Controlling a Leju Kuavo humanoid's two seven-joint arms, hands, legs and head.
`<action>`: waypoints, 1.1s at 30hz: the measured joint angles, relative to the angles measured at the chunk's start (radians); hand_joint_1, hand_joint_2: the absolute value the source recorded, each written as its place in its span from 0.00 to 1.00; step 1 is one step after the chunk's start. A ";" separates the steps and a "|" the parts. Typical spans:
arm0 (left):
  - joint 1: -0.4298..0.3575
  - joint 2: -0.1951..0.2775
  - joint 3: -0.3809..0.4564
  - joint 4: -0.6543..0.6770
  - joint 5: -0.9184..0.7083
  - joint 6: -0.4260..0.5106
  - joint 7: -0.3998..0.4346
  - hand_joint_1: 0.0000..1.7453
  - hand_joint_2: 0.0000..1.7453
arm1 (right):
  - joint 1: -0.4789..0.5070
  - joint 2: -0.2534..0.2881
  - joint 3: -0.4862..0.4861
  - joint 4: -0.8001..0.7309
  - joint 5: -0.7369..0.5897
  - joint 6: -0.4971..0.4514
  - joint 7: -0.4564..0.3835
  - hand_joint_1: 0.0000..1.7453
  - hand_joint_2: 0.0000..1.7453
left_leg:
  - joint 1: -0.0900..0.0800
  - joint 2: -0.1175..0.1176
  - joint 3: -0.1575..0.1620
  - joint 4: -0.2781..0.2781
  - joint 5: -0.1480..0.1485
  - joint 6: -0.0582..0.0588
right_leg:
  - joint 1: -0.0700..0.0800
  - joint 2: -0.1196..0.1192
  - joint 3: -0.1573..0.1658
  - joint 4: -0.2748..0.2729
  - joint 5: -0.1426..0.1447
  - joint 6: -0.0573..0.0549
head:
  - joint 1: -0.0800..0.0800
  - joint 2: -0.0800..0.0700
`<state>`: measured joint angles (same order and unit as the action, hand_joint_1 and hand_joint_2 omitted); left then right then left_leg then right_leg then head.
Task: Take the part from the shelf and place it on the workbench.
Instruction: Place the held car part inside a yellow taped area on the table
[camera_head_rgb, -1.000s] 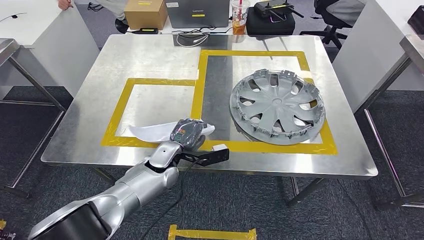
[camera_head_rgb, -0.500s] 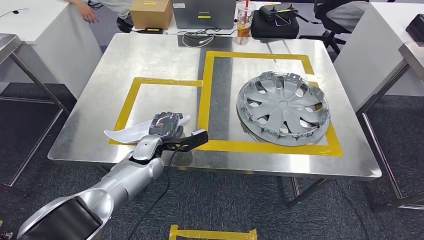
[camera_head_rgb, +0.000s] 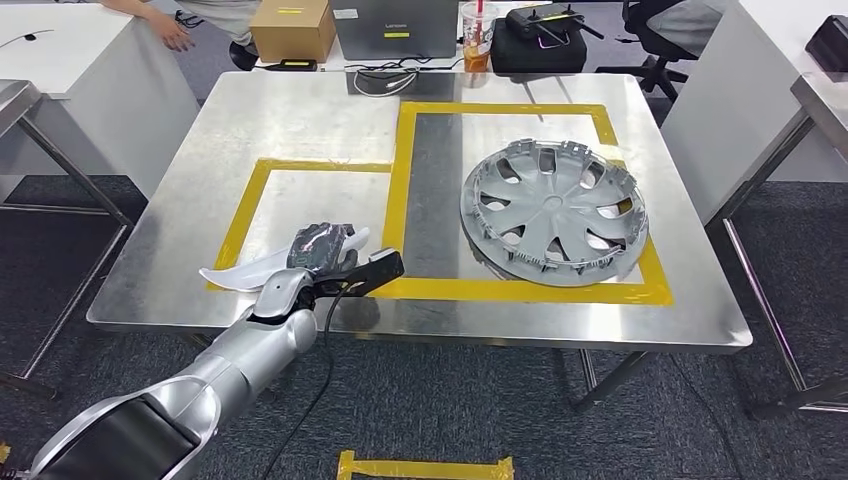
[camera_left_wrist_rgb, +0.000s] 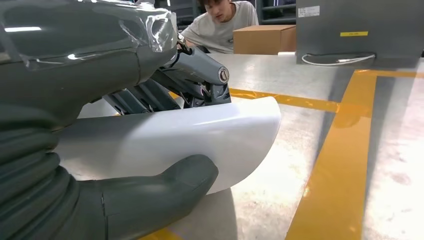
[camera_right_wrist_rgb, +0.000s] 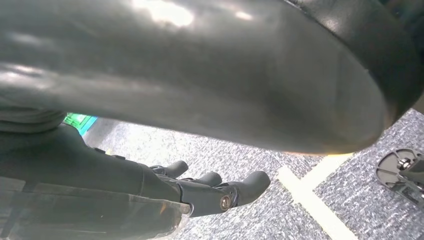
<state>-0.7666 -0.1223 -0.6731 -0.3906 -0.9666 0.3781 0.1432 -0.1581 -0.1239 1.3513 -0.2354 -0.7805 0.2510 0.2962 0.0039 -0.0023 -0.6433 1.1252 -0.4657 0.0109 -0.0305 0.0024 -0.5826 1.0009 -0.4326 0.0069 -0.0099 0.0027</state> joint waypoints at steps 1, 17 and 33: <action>-0.002 -0.001 0.004 0.000 0.003 0.000 -0.005 1.00 1.00 | -0.001 0.001 -0.001 0.000 0.002 0.000 0.000 0.00 0.00 | -0.002 0.000 0.031 -0.062 0.022 0.005 | 0.002 0.000 0.000 0.000 0.000 0.002 | 0.000 0.000; -0.004 -0.015 0.045 0.002 0.026 -0.021 -0.051 1.00 1.00 | -0.007 -0.003 -0.010 0.000 0.020 0.002 0.012 0.00 0.00 | -0.016 -0.003 0.059 -0.133 0.034 0.030 | 0.002 -0.004 0.004 0.012 -0.025 0.037 | 0.003 0.000; -0.016 -0.011 0.051 0.007 0.022 -0.042 -0.071 1.00 1.00 | -0.016 0.006 -0.032 -0.001 0.045 0.010 0.018 0.00 0.00 | -0.012 -0.003 -0.011 -0.110 0.104 0.023 | 0.007 0.002 0.075 -0.008 -0.069 0.004 | 0.001 0.000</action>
<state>-0.7825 -0.1333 -0.6225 -0.3833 -0.9444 0.3360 0.0726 -0.1746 -0.1178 1.3190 -0.2364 -0.7355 0.2610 0.3140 -0.0081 -0.0057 -0.6547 1.0156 -0.3620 0.0342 -0.0239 0.0049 -0.5081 0.9934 -0.5020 0.0108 -0.0089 0.0027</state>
